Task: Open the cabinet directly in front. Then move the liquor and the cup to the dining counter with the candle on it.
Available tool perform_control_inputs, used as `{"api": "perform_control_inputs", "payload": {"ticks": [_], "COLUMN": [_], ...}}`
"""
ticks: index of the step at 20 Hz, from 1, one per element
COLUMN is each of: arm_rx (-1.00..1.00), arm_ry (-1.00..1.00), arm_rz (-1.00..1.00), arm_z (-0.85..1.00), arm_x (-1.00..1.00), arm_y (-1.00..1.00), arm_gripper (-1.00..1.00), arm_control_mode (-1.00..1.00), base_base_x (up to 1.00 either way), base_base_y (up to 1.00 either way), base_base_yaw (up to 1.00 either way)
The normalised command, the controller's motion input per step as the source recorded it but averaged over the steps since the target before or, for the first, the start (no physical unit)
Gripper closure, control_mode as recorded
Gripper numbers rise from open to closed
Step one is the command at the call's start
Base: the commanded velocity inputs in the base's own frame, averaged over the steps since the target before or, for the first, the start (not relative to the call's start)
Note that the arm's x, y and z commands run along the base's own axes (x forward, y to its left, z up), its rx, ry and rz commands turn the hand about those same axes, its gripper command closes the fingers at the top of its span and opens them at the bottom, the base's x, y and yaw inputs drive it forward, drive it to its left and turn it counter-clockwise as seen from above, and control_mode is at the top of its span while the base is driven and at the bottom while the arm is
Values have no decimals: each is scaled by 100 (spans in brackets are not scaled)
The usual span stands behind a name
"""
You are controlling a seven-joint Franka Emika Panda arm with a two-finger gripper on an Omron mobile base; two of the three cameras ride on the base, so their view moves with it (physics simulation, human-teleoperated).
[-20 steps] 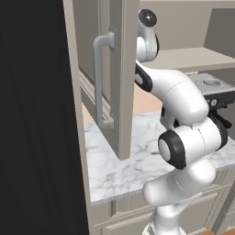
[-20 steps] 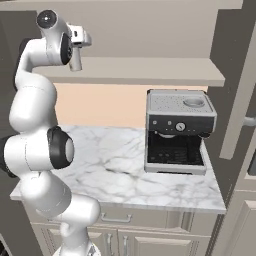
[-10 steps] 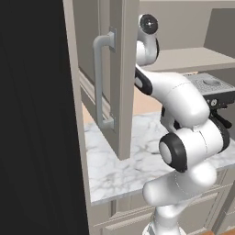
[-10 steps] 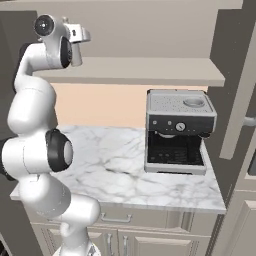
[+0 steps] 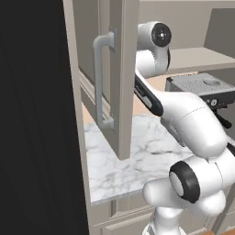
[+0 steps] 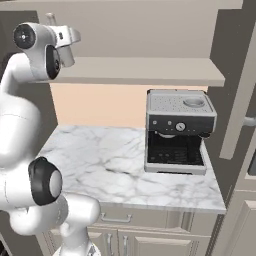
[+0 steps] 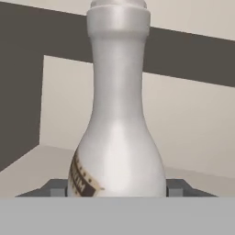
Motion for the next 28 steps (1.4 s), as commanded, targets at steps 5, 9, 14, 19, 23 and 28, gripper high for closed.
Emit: {"api": "perform_control_inputs", "payload": {"ticks": [5, 9, 14, 19, 23, 28], "arm_rx": [5, 6, 4, 0, 0, 0], "arm_ry": [-5, 0, 1, 13, 23, 14], "arm_rz": [-4, -9, -11, -13, -16, -22], "arm_z": [17, 4, 0, -22, -49, -57], "arm_x": [-100, -100, -100, -100, -100, -100], "arm_y": [-25, -34, -38, -26, -22, -17], "arm_gripper": [100, 100, 100, 100, 100, 100], "arm_control_mode": [-100, -100, -100, -100, -100, -100], "base_base_x": [0, 0, 0, 0, 0, 0], "base_base_y": [0, 0, 0, 0, 0, 0], "base_base_yaw": [0, 0, 0, 0, 0, 0]}}
